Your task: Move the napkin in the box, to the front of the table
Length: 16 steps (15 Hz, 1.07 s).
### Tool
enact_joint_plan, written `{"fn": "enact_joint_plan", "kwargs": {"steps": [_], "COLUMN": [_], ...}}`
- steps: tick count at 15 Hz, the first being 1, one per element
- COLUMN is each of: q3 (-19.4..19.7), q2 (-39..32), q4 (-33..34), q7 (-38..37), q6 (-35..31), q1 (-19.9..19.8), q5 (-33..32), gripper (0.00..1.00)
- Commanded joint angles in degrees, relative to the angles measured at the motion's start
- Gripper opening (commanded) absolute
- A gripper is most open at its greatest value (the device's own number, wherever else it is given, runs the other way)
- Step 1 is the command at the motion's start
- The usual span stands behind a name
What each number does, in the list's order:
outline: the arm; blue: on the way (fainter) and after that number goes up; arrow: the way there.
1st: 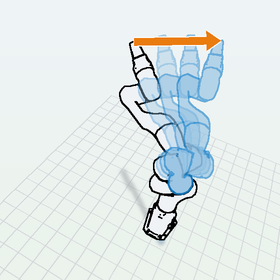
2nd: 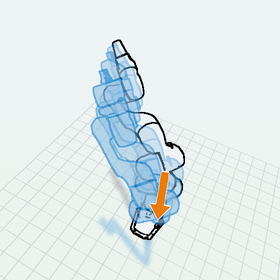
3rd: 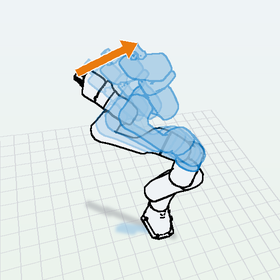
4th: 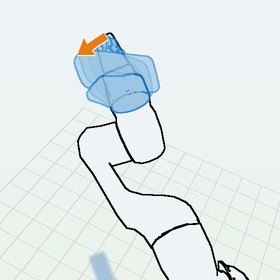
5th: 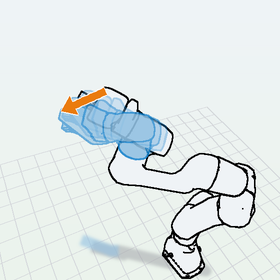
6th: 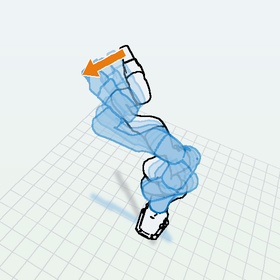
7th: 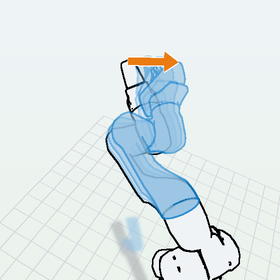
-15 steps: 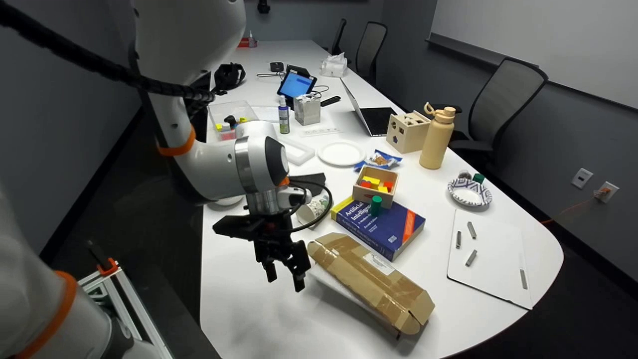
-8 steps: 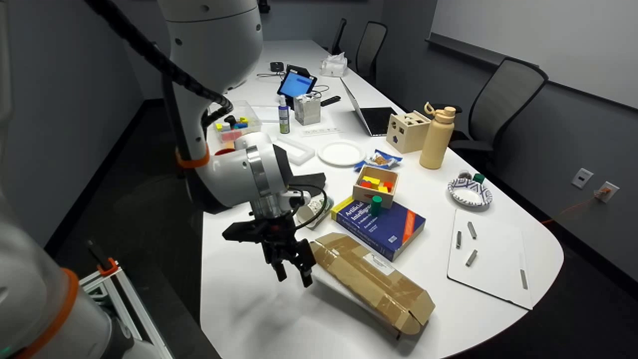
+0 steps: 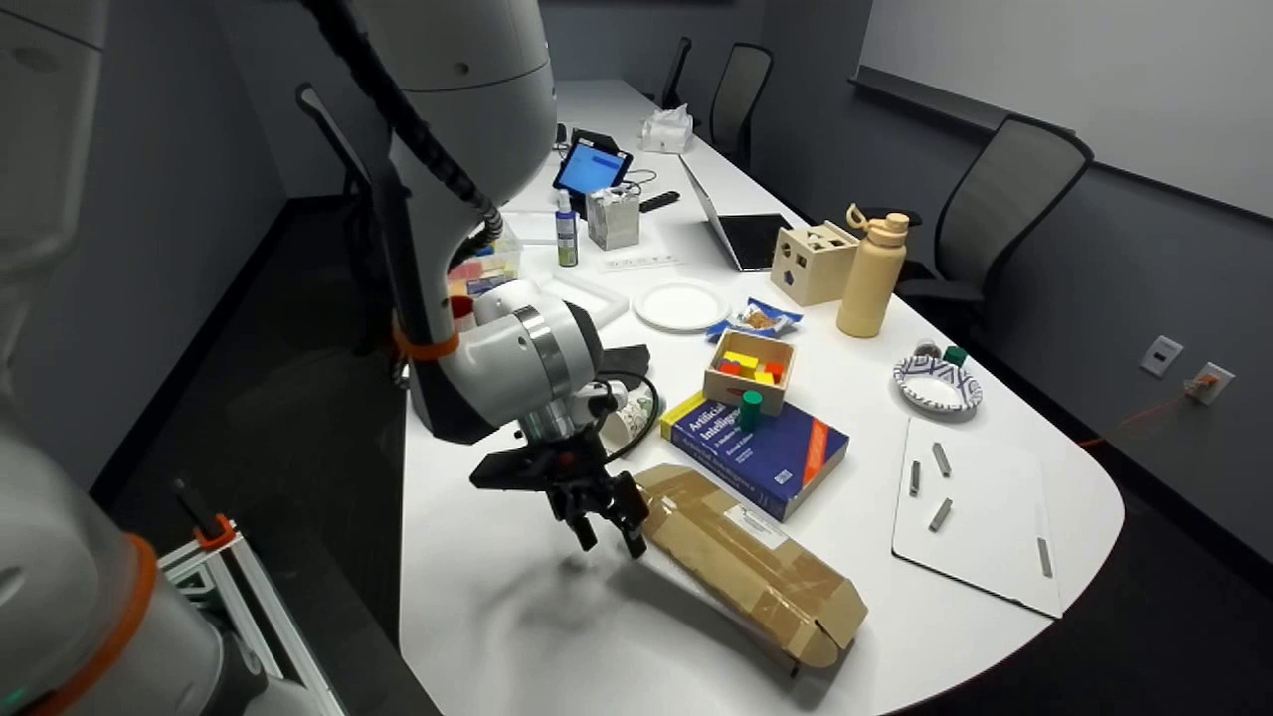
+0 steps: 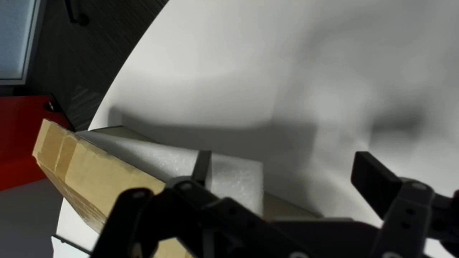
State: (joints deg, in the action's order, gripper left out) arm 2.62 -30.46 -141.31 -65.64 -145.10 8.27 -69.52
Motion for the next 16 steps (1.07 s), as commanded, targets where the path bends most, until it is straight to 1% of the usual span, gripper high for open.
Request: {"fn": "enact_joint_plan", "kwargs": {"steps": [1, 2, 3, 4, 5, 6, 8, 13, 15, 16], "q3": [-0.12, -0.28, -0.41, -0.64, -0.72, -0.83, -1.13, -1.83, -2.13, -2.27], "q2": [-2.81, -3.20, -3.48, -3.52, -3.59, -3.69, -3.57, -3.55, -3.49, -3.33], "q4": [2.53, 2.93, 3.25, 3.28, 3.35, 3.43, 3.32, 3.43, 3.42, 3.37], "q7": [-4.50, -5.13, -5.79, -6.27, -6.86, -7.48, -8.43, -10.25, -10.37, -10.38], "q6": [-1.04, -0.92, -0.92, -0.74, -0.64, -0.57, -0.49, -0.36, -0.38, -0.33], "q1": [-0.22, -0.37, -0.52, -0.64, -0.72, -0.81, -1.15, -2.08, -2.34, -2.40], "q5": [-5.28, -6.14, -7.01, -7.60, -8.41, -9.15, -10.36, -12.56, -12.54, -12.36], "gripper": [1.00, 1.00, 0.93, 0.74, 0.68, 0.58, 0.42, 0.06, 0.00, 0.00]}}
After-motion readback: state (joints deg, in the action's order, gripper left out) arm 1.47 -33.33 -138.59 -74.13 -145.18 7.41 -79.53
